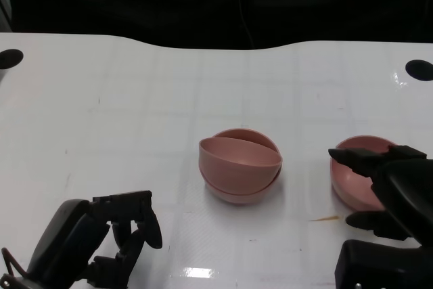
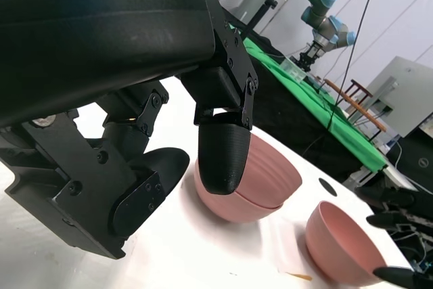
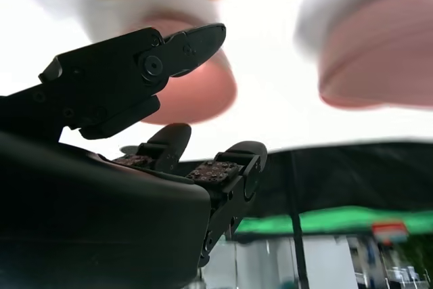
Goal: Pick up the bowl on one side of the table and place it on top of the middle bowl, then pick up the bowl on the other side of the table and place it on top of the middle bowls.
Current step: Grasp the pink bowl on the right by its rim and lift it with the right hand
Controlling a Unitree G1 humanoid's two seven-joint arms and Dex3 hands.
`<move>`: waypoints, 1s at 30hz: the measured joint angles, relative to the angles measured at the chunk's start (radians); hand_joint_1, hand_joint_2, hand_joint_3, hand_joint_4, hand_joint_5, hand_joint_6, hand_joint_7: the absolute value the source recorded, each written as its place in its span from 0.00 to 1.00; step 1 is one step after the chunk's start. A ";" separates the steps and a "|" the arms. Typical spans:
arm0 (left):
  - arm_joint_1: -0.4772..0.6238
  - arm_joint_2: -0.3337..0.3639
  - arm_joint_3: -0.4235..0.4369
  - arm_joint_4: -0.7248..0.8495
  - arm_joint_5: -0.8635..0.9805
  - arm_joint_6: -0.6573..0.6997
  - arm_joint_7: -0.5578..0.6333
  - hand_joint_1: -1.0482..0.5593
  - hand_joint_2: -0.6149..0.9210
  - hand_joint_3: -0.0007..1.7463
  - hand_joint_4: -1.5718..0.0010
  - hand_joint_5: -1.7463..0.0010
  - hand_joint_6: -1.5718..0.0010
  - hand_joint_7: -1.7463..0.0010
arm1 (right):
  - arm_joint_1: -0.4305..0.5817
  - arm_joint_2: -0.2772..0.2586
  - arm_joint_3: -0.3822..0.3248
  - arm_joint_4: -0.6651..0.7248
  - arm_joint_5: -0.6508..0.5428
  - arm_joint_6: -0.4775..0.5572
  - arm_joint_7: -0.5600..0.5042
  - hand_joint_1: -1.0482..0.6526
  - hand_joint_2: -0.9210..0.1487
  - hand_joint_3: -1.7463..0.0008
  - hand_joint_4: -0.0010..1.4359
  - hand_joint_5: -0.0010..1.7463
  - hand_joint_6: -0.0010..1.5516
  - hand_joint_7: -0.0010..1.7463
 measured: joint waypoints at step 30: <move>-0.003 -0.001 0.003 -0.025 0.002 0.012 -0.024 0.66 0.56 0.89 0.44 0.01 0.47 0.16 | -0.208 -0.068 0.158 0.398 -0.039 0.076 -0.018 0.51 0.00 0.93 0.59 0.76 0.59 0.03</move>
